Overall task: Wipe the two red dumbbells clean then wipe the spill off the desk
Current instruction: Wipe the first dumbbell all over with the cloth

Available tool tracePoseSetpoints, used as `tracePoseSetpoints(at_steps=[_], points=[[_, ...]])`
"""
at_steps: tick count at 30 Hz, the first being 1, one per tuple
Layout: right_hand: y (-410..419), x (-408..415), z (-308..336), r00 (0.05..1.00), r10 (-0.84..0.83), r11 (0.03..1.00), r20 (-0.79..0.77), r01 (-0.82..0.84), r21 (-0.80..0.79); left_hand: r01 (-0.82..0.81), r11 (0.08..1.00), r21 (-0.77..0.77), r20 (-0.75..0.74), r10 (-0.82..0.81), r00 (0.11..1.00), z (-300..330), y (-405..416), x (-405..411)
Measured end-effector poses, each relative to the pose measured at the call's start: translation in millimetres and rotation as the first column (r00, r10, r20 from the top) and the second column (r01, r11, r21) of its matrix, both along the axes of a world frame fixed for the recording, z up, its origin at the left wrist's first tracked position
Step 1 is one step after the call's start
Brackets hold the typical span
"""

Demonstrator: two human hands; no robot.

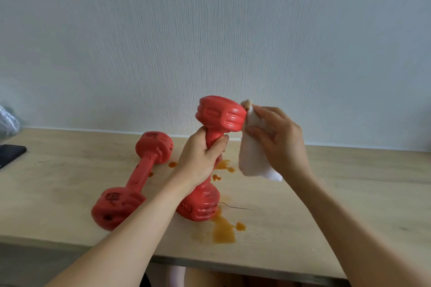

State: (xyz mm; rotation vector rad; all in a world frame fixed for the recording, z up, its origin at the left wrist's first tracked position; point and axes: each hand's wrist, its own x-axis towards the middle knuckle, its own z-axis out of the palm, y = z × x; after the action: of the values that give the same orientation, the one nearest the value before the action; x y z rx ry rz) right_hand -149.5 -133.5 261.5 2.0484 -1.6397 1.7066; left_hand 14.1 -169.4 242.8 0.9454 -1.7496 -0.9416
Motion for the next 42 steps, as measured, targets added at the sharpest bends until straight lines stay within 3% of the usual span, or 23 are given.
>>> tracePoseSetpoints(at_steps=[3, 7, 12, 17, 25, 30, 38, 42], points=[[8, 5, 6, 0.994, -0.100, 0.995, 0.038, 0.101, -0.026, -0.026, 1.000, 0.007, 0.000, 0.026, 1.000, -1, 0, -3], [19, 17, 3, 0.936, -0.246, 0.964, -0.253, 0.210, -0.163, -0.084, 0.995, 0.061, -0.035, 0.087, 0.996, -2, -4, -4], [20, 23, 4, 0.912, -0.209, 0.978, -0.353, 0.198, -0.067, -0.138, 0.990, 0.039, -0.003, 0.138, 0.990, -3, -3, -4], [24, 39, 22, 0.888, -0.233, 0.971, -0.397, 0.186, -0.152, -0.180, 0.980, -0.084, 0.101, 0.188, 0.977, -2, 3, -10], [23, 30, 22, 0.923, -0.251, 0.966, -0.290, 0.256, -0.023, -0.216, 0.960, -0.175, 0.231, 0.254, 0.939, 0, 9, -19], [29, 34, 28, 0.925, -0.254, 0.965, -0.283, 0.262, -0.013, -0.254, 0.954, -0.161, 0.234, 0.287, 0.929, 2, 15, -24], [18, 20, 24, 0.953, -0.257, 0.946, -0.163, 0.282, 0.162, -0.249, 0.952, -0.176, 0.253, 0.288, 0.924, 3, 12, -25], [22, 25, 26, 0.952, -0.243, 0.959, -0.184, 0.264, 0.101, -0.241, 0.953, -0.181, 0.238, 0.281, 0.930, 2, 10, -23]])
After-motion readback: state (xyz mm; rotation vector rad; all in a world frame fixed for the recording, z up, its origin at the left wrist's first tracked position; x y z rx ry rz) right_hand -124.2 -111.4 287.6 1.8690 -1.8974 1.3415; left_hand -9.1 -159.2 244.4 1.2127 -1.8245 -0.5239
